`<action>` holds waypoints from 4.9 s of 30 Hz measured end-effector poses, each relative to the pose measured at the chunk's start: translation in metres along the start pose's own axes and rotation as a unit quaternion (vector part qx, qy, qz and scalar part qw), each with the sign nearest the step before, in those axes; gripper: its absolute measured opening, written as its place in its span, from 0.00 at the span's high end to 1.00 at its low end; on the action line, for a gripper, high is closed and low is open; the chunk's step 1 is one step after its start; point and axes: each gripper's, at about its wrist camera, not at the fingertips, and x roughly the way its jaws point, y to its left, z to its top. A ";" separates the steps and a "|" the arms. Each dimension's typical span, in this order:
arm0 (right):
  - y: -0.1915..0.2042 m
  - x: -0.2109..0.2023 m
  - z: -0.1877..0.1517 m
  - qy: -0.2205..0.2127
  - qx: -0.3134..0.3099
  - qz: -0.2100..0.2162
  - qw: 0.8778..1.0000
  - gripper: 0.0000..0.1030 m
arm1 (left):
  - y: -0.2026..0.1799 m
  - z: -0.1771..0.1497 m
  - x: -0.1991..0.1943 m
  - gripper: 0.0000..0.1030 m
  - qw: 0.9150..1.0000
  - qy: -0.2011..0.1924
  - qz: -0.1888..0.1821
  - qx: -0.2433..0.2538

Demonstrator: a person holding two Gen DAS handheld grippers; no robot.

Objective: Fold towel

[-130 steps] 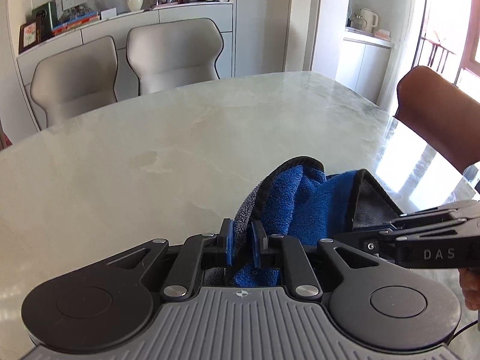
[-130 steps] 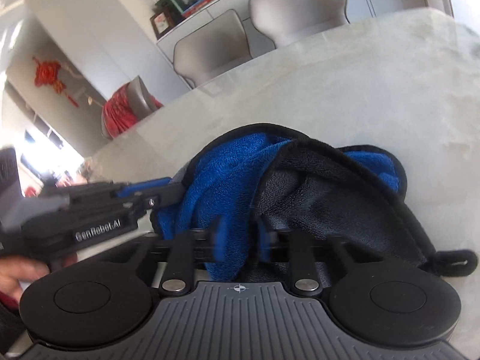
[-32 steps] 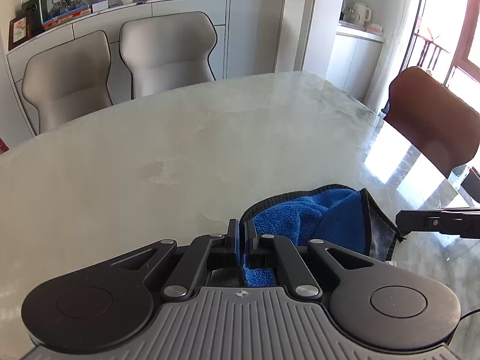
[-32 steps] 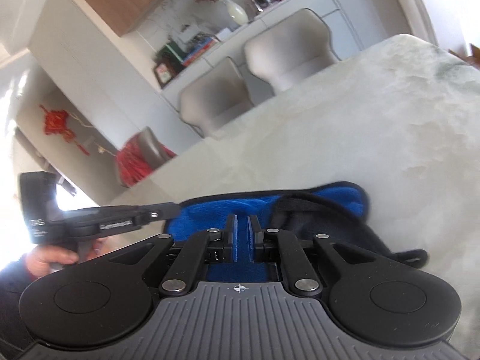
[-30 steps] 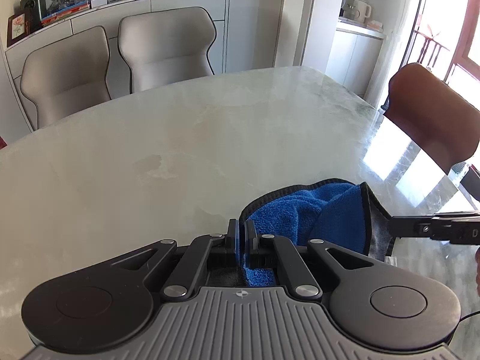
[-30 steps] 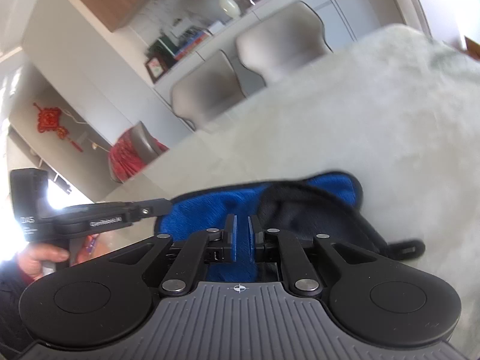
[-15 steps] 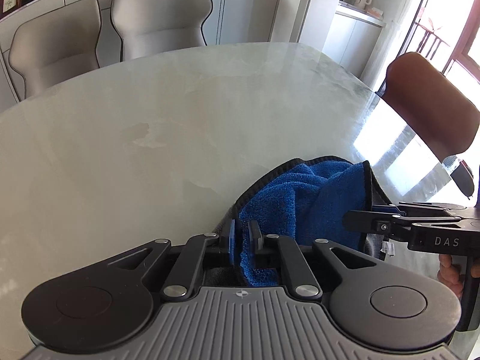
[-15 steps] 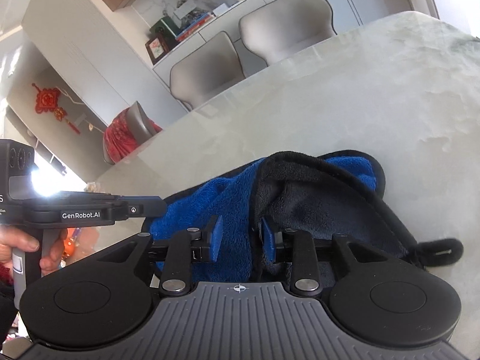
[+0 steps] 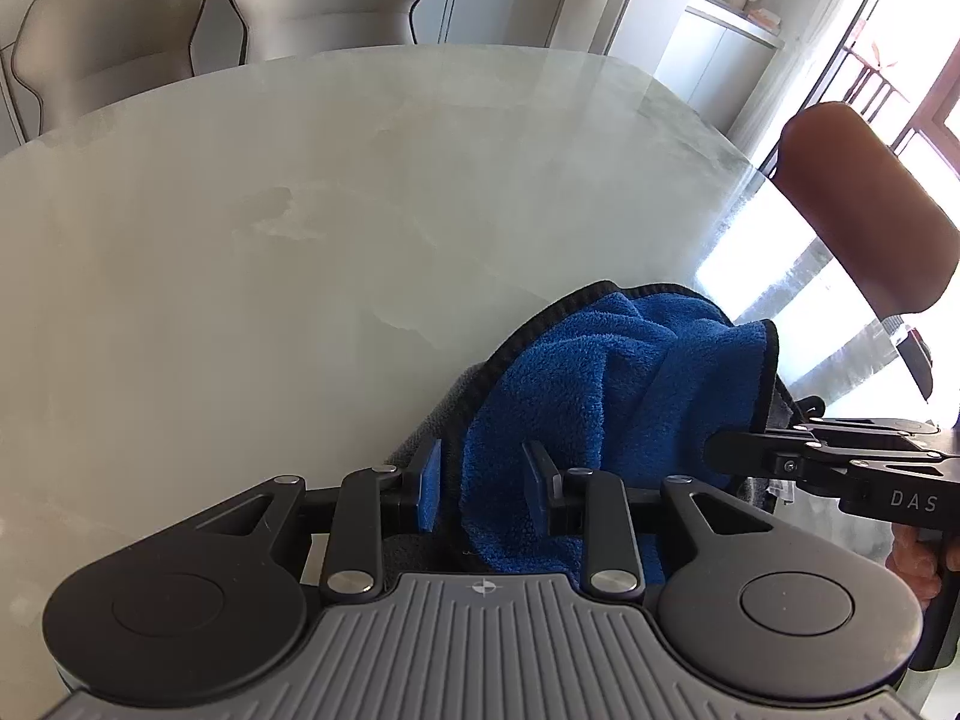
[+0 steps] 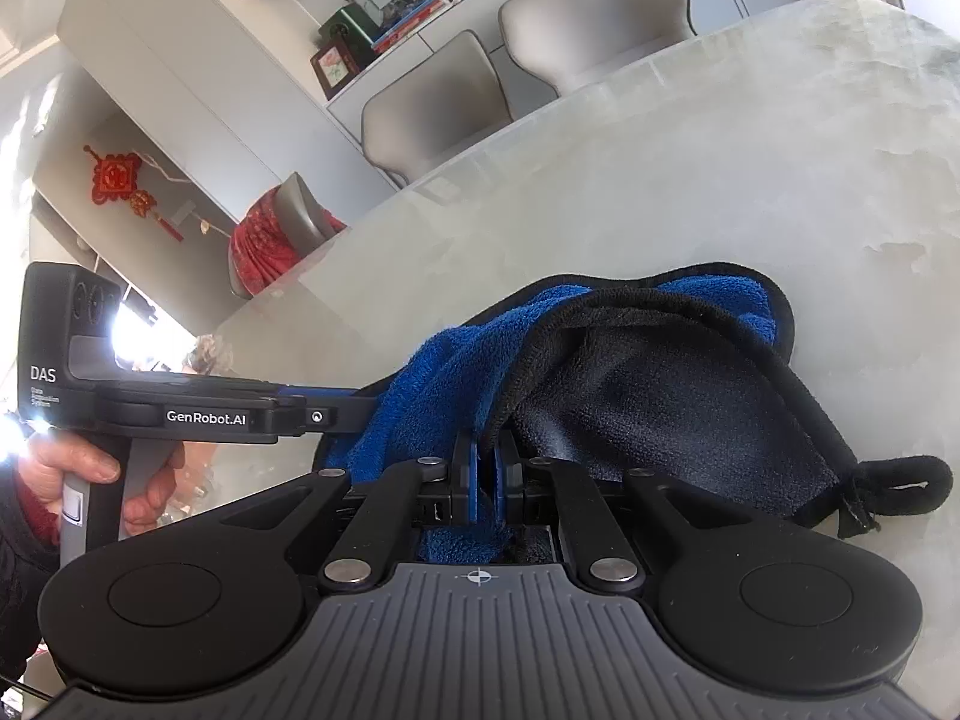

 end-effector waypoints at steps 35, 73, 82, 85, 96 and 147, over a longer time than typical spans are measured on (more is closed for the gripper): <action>0.013 -0.141 0.110 -0.197 0.060 0.094 0.974 0.96 | 0.087 0.030 -0.175 0.98 0.946 -0.264 0.038 -0.186; -0.047 -0.073 -0.008 0.155 0.127 -0.087 0.976 0.81 | 0.083 -0.170 -0.136 0.97 0.949 -0.086 0.079 -0.292; -0.035 -0.077 -0.039 0.137 0.114 -0.097 0.979 0.66 | 0.094 -0.177 -0.126 0.96 0.954 -0.061 0.073 -0.286; -0.032 -0.085 -0.049 0.131 0.125 -0.105 0.978 0.65 | 0.098 -0.179 -0.124 0.96 0.955 -0.053 0.071 -0.283; -0.029 -0.103 -0.092 0.063 0.226 -0.093 0.968 0.65 | 0.108 -0.176 -0.114 0.95 0.962 -0.026 0.052 -0.268; -0.037 -0.050 0.040 0.009 0.042 -0.206 0.978 0.67 | 0.116 -0.026 -0.035 0.78 0.995 -0.026 0.033 -0.086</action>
